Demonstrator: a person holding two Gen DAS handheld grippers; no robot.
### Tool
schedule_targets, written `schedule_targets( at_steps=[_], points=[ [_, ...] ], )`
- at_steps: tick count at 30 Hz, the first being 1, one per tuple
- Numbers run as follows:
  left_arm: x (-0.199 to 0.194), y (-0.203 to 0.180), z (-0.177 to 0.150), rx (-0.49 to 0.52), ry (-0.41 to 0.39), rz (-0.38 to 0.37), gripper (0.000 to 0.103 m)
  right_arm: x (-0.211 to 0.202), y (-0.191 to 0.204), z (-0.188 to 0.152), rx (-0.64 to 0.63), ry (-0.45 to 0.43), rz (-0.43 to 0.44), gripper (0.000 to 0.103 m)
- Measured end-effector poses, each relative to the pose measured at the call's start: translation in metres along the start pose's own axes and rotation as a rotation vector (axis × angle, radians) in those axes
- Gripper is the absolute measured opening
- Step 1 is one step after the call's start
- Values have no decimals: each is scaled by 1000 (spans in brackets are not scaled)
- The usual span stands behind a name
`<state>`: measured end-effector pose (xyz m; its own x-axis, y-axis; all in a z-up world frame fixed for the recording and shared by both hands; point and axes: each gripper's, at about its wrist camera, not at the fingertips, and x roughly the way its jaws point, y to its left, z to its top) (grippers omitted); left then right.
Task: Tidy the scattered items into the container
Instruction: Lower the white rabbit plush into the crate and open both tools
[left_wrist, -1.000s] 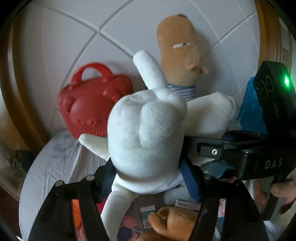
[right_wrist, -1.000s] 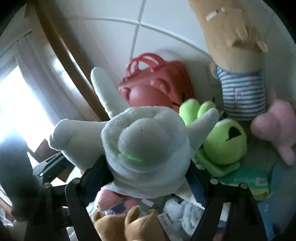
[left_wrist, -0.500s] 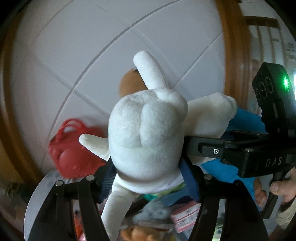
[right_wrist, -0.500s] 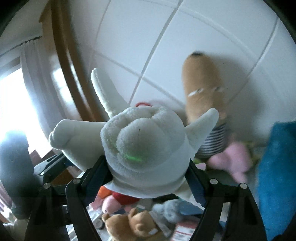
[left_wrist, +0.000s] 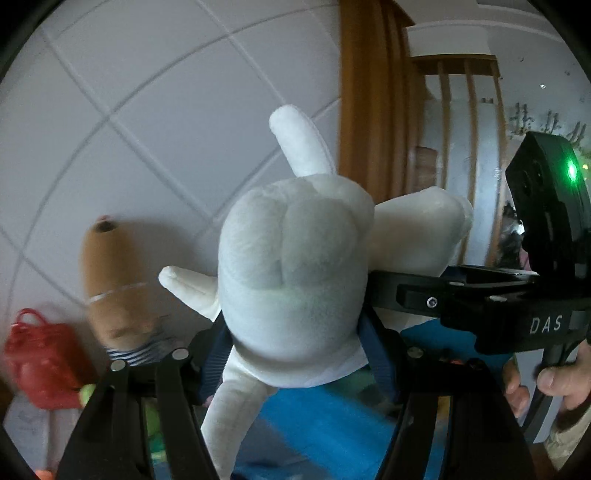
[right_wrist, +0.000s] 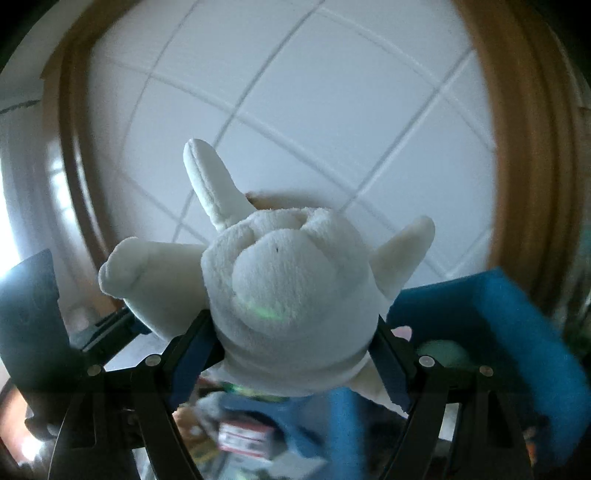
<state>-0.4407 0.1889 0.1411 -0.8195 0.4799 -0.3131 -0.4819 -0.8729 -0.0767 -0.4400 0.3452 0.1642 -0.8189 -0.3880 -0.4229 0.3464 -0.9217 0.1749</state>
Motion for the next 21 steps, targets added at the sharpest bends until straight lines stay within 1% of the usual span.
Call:
schedule_targets(
  at_steps=[2, 4, 6, 8, 11, 15, 18, 19, 20, 21],
  points=[
    [25, -33, 12, -5, 20, -27, 66, -17, -45, 6, 20, 10, -25, 81],
    [52, -65, 17, -10, 52, -48, 66, -27, -80, 7, 32, 27, -46, 81],
    [79, -80, 16, -17, 91, -57, 66, -31, -107, 4, 43, 49, -62, 81],
    [102, -97, 11, -38, 158, -55, 66, -31, -133, -4, 52, 81, -74, 81],
    [128, -112, 2, -87, 251, -52, 66, -22, -167, -18, 93, 129, -61, 81],
    [153, -126, -7, -91, 307, -22, 66, -11, -201, -29, 155, 161, -33, 81],
    [161, -133, -15, -64, 339, 19, 76, -7, -218, -31, 176, 161, -30, 81],
    [162, -136, -16, -49, 344, 35, 79, -8, -223, -30, 181, 157, -34, 83],
    [162, -138, -15, -40, 347, 47, 85, -7, -222, -33, 180, 157, -38, 86],
    [162, -139, -14, -35, 350, 56, 88, -7, -222, -33, 175, 161, -43, 87]
  ],
)
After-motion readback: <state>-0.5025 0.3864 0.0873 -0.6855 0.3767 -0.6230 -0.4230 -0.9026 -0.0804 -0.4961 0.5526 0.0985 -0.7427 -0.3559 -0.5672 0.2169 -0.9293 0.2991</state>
